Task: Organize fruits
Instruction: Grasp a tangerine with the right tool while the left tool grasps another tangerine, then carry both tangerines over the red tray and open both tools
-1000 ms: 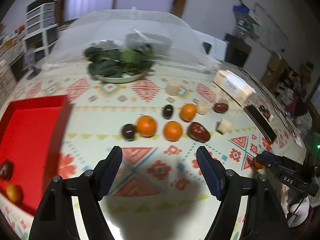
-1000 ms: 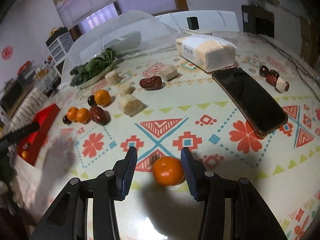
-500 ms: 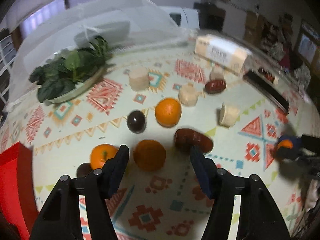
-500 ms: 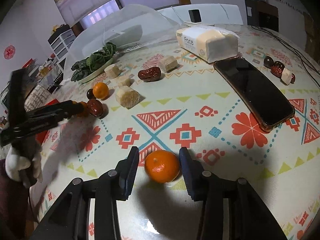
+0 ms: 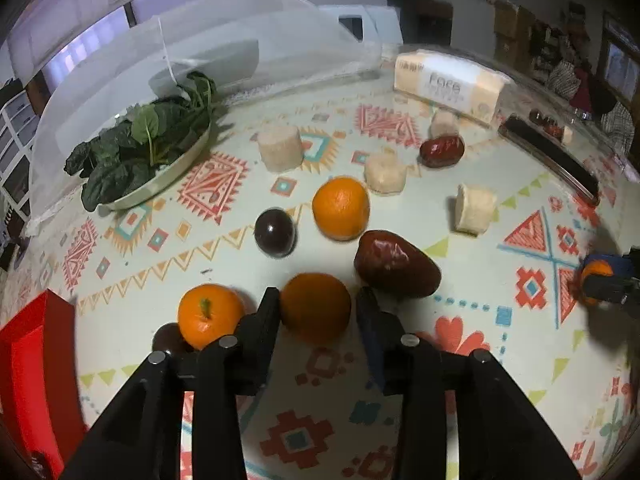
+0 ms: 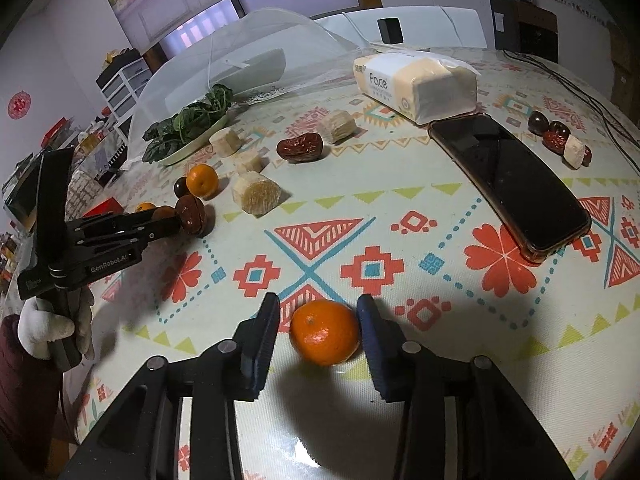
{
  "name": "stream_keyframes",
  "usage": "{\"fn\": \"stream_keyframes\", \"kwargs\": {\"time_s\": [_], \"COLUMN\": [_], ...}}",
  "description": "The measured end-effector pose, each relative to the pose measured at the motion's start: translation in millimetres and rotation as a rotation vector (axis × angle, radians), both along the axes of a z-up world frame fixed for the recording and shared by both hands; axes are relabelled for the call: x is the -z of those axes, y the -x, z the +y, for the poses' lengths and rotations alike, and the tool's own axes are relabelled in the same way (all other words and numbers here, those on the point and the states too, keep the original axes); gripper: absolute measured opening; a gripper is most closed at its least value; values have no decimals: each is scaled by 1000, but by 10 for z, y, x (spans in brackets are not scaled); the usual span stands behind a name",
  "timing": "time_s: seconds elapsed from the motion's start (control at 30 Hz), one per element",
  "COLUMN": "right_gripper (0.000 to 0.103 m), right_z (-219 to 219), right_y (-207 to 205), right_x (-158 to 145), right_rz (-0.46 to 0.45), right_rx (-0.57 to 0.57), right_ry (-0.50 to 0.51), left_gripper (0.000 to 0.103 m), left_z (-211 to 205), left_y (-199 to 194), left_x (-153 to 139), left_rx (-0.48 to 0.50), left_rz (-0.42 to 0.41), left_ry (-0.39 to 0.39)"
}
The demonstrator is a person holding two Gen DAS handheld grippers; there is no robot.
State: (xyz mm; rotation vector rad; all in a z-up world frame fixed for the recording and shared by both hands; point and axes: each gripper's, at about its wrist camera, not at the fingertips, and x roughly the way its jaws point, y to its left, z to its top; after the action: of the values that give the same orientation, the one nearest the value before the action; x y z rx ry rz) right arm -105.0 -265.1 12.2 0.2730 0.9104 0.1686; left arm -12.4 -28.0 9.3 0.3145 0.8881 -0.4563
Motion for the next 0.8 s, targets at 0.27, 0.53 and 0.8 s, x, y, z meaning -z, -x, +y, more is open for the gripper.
{"fn": "stream_keyframes", "kwargs": {"time_s": [0.27, 0.53, 0.8], "right_gripper": [35, 35, 35], "right_z": [147, 567, 1261], "right_y": [68, 202, 304], "right_x": [-65, -490, -957], "right_rz": [2, -84, -135], "right_rx": [-20, -114, -273], "right_ry": [4, -33, -152], "left_gripper": [33, 33, 33], "left_z": [264, 1069, 2002], "left_y": [222, 748, 1313], "left_x": [-213, -767, -1302], "left_rx": [-68, -182, -311], "left_rz": [-9, -70, -138], "left_ry": [100, 302, 478]}}
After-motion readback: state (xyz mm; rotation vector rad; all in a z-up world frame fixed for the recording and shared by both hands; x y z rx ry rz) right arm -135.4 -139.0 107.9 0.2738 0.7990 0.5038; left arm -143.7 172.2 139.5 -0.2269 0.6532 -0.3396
